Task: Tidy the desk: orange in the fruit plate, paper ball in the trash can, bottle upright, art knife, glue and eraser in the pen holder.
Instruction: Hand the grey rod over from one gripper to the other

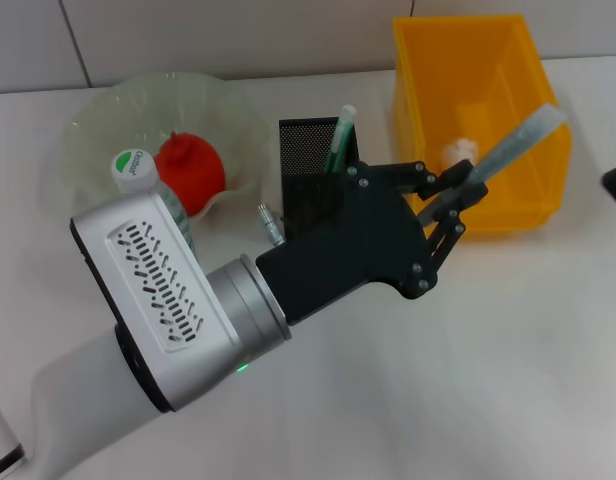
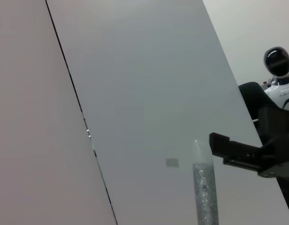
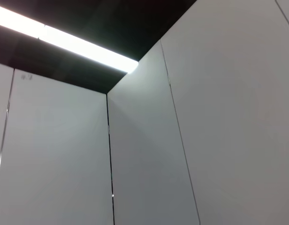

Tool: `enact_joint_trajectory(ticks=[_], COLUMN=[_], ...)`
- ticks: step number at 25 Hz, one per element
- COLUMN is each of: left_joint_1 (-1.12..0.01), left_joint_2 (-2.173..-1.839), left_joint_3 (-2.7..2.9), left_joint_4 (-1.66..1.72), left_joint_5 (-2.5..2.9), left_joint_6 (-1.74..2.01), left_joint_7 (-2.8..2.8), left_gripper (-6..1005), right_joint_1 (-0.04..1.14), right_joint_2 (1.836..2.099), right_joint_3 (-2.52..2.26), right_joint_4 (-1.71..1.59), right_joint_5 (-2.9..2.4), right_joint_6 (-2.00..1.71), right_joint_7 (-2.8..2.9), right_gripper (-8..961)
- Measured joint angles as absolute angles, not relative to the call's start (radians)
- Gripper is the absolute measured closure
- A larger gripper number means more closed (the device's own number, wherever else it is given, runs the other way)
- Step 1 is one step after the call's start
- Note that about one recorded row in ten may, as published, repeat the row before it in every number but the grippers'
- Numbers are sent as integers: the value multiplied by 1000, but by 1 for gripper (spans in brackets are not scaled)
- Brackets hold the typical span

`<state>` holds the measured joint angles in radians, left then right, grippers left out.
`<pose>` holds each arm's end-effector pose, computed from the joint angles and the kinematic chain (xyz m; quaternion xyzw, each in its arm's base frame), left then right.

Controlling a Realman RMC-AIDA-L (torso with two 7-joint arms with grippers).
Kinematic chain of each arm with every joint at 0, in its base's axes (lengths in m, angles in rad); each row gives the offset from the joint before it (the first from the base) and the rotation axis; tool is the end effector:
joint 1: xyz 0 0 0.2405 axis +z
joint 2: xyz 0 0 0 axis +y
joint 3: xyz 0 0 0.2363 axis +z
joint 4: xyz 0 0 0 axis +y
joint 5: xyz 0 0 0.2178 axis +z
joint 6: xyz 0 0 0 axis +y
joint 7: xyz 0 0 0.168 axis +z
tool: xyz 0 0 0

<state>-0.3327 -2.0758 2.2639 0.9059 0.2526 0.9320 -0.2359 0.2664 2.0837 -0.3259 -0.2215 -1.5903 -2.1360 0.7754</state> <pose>-0.0881 0.2769 -0.1267 -0.8751 0.0899 -0.3998 0.2575 0.2563 0.2177 0.0444 -0.7340 0.0834 0.5966 0.3137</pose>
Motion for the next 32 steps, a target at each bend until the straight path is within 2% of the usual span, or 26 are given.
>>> enact_joint_trajectory(ticks=[32], left_joint_1=[-332], left_joint_2=[-2072], left_joint_3=[2287], left_joint_4=[897], left_joint_5=[255], left_joint_6=[928], left_joint_7=[-234], left_gripper=[870], right_joint_1=[320], right_joint_2=[2080], right_joint_3=[-431], right_joint_4=[-212], right_joint_5=[-1614], right_joint_6=[-2039], right_joint_7=[705], right_gripper=[238])
